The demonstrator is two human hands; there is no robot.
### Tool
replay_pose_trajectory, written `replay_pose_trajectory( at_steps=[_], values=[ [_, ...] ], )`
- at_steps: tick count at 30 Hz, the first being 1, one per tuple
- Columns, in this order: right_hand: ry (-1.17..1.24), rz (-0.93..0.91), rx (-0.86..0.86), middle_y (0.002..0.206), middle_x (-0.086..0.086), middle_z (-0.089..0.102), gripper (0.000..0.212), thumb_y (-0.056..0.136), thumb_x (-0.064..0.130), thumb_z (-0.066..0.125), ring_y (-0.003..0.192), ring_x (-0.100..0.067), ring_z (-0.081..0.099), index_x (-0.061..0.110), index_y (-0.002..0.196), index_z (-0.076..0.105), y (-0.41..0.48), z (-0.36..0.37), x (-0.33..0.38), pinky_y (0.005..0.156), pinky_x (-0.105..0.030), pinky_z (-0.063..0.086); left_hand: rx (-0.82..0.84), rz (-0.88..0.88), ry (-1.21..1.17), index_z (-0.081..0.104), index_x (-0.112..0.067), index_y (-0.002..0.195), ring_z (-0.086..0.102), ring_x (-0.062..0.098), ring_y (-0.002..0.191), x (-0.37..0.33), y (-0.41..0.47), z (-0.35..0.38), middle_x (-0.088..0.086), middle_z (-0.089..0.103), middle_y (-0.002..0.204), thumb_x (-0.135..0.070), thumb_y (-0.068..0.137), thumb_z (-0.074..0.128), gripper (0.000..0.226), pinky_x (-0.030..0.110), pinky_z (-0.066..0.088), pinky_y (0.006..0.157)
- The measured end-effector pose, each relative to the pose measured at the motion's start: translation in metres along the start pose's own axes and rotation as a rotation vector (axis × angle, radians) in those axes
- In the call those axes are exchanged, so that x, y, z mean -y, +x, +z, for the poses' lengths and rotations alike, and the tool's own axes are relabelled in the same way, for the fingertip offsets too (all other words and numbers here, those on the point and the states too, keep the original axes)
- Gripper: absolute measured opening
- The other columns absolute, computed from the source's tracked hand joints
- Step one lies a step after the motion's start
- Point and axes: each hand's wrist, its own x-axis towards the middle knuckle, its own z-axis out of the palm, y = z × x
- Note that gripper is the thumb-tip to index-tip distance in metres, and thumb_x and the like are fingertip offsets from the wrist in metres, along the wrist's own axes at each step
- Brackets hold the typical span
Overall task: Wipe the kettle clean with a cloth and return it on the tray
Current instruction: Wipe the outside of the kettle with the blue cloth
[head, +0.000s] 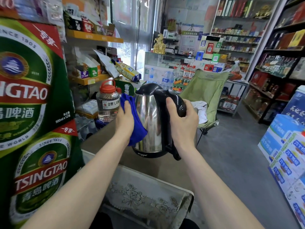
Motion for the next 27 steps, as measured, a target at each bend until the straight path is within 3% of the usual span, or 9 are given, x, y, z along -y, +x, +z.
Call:
replay_pose_trajectory(
  at_steps=[3, 6, 8, 11, 15, 21, 24, 27],
  values=[
    [0.033, 0.062, -0.071, 0.066, 0.025, 0.060, 0.023, 0.089, 0.042, 0.073, 0.066, 0.003, 0.052, 0.021, 0.082, 0.066, 0.002, 0.003, -0.003, 0.070, -0.017, 0.044, -0.104, 0.298, 0.185, 0.034, -0.017, 0.149, 0.045, 0.025, 0.132, 0.021, -0.035, 0.007, 0.007, 0.046, 0.148, -0.044, 0.103, 0.027, 0.054, 0.041, 0.035, 0.111],
    [0.074, 0.098, -0.128, 0.065, 0.018, 0.058, 0.026, 0.090, 0.043, 0.072, 0.065, -0.001, 0.052, 0.021, 0.079, 0.064, 0.003, 0.008, -0.004, 0.069, -0.020, 0.044, -0.135, 0.610, 0.557, 0.020, -0.016, 0.155, 0.015, 0.031, 0.151, 0.036, -0.055, 0.021, 0.011, 0.017, 0.164, -0.041, 0.099, 0.029, 0.063, 0.042, 0.010, 0.123],
    [0.079, 0.100, -0.135, 0.066, 0.016, 0.057, 0.025, 0.090, 0.041, 0.073, 0.063, -0.001, 0.051, 0.022, 0.077, 0.063, 0.001, 0.012, -0.004, 0.068, -0.019, 0.043, -0.160, 0.752, 0.804, 0.019, -0.015, 0.156, 0.011, 0.040, 0.151, 0.034, -0.053, 0.030, 0.014, 0.012, 0.165, -0.037, 0.097, 0.035, 0.065, 0.050, 0.012, 0.119],
    [0.096, 0.100, -0.122, 0.067, 0.014, 0.059, 0.025, 0.089, 0.040, 0.074, 0.063, -0.002, 0.052, 0.024, 0.074, 0.061, 0.001, 0.012, -0.004, 0.068, -0.021, 0.044, -0.154, 0.926, 1.002, 0.026, -0.014, 0.155, 0.017, 0.044, 0.149, 0.016, -0.037, 0.033, 0.016, 0.021, 0.163, -0.038, 0.097, 0.041, 0.065, 0.056, 0.019, 0.118],
    [0.099, 0.113, -0.141, 0.065, 0.013, 0.060, 0.030, 0.086, 0.046, 0.074, 0.063, -0.008, 0.053, 0.021, 0.074, 0.063, 0.009, 0.008, 0.000, 0.066, -0.029, 0.047, -0.081, 1.091, 1.027, 0.029, -0.012, 0.153, 0.016, 0.043, 0.150, 0.007, -0.021, 0.024, 0.017, 0.024, 0.162, -0.035, 0.099, 0.044, 0.061, 0.053, 0.017, 0.121],
    [0.110, 0.134, -0.168, 0.063, 0.013, 0.059, 0.033, 0.080, 0.056, 0.073, 0.063, -0.012, 0.055, 0.026, 0.069, 0.061, 0.018, 0.004, -0.001, 0.073, -0.048, 0.055, 0.029, 1.379, 1.088, 0.035, -0.014, 0.151, 0.017, 0.045, 0.148, 0.072, -0.034, 0.003, 0.008, 0.022, 0.162, -0.014, 0.091, 0.063, 0.066, 0.056, 0.010, 0.121],
    [0.113, 0.134, -0.162, 0.063, 0.013, 0.059, 0.033, 0.083, 0.052, 0.073, 0.063, -0.010, 0.054, 0.023, 0.071, 0.062, 0.012, 0.004, -0.002, 0.070, -0.044, 0.054, 0.059, 1.378, 1.101, 0.034, -0.018, 0.151, 0.016, 0.042, 0.149, 0.081, -0.034, -0.005, 0.006, 0.022, 0.161, -0.011, 0.087, 0.068, 0.073, 0.055, 0.008, 0.122],
    [0.148, 0.134, -0.159, 0.064, 0.013, 0.059, 0.030, 0.087, 0.044, 0.074, 0.062, -0.006, 0.053, 0.022, 0.072, 0.062, 0.010, 0.006, 0.000, 0.067, -0.030, 0.049, -0.012, 1.243, 0.980, 0.033, -0.017, 0.151, 0.015, 0.041, 0.150, 0.055, -0.032, 0.001, 0.009, 0.023, 0.162, -0.019, 0.092, 0.058, 0.064, 0.052, 0.010, 0.122]
  ],
)
